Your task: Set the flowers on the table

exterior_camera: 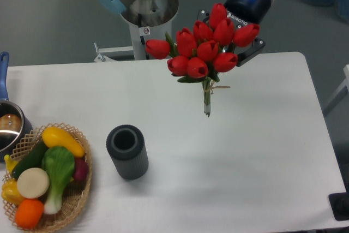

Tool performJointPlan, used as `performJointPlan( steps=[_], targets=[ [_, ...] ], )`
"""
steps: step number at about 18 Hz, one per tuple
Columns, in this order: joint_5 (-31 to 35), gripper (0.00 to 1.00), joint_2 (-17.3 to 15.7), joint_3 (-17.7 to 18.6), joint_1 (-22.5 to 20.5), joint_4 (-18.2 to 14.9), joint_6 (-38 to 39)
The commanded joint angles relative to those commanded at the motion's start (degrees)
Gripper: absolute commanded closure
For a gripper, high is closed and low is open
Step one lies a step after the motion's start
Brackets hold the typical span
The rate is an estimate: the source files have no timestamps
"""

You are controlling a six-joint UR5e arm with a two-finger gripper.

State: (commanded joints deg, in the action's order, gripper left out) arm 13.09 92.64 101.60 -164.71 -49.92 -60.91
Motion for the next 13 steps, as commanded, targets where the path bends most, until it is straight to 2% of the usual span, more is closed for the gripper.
performJointPlan(
  steps=[11, 12, 13],
  targets=[
    [0.53, 0.56, -1.58, 1.05, -0.26, -0.18, -0.09],
    [1.57, 0.56, -1.93, 1.40, -0.18, -0.18, -0.09],
    [5.33, 0.56, -2.98, 1.93, -0.09, -0.18, -0.17]
  ],
)
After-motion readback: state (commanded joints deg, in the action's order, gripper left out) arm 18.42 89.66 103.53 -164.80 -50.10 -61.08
